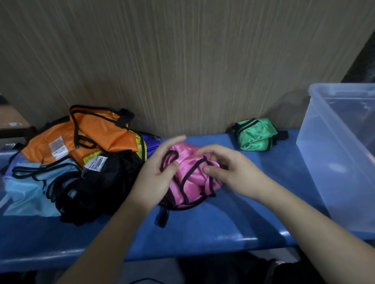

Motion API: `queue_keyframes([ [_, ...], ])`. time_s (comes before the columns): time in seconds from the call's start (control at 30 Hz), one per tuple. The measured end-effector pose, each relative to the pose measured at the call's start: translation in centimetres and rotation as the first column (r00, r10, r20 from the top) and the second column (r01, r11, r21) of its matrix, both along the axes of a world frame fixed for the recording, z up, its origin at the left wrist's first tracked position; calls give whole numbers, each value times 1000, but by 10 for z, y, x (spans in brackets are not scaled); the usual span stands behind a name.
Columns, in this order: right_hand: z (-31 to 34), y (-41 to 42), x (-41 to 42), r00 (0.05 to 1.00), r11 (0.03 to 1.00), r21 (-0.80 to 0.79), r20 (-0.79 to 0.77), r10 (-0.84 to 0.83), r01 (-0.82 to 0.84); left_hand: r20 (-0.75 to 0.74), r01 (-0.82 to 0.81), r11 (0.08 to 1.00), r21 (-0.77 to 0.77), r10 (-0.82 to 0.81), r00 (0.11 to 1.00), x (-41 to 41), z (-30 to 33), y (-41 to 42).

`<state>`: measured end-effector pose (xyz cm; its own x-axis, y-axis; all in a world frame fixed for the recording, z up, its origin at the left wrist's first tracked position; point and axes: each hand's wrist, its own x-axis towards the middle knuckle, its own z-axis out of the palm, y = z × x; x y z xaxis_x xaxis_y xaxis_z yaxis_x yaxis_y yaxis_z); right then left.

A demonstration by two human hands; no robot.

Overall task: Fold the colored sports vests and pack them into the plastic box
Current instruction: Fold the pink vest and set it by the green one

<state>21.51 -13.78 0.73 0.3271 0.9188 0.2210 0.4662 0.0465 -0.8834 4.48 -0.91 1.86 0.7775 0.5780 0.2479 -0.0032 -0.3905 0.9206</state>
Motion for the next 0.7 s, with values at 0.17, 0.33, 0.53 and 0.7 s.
queue_keyframes([
  [0.17,9,-2,1,997,1000,-6,-82,7,-8,-58,178,979,-99,-184,981,-9,3,10],
  [0.33,12,-8,4,972,997,-36,-228,51,-61,49,239,813,-531,-253,966,-12,7,15],
  [0.53,14,-10,1,982,991,-72,-159,102,-114,-101,186,916,-355,-235,967,-11,3,16],
  [0.7,9,-7,-4,984,987,-87,-128,125,-137,-79,261,857,-445,-328,941,-12,4,10],
])
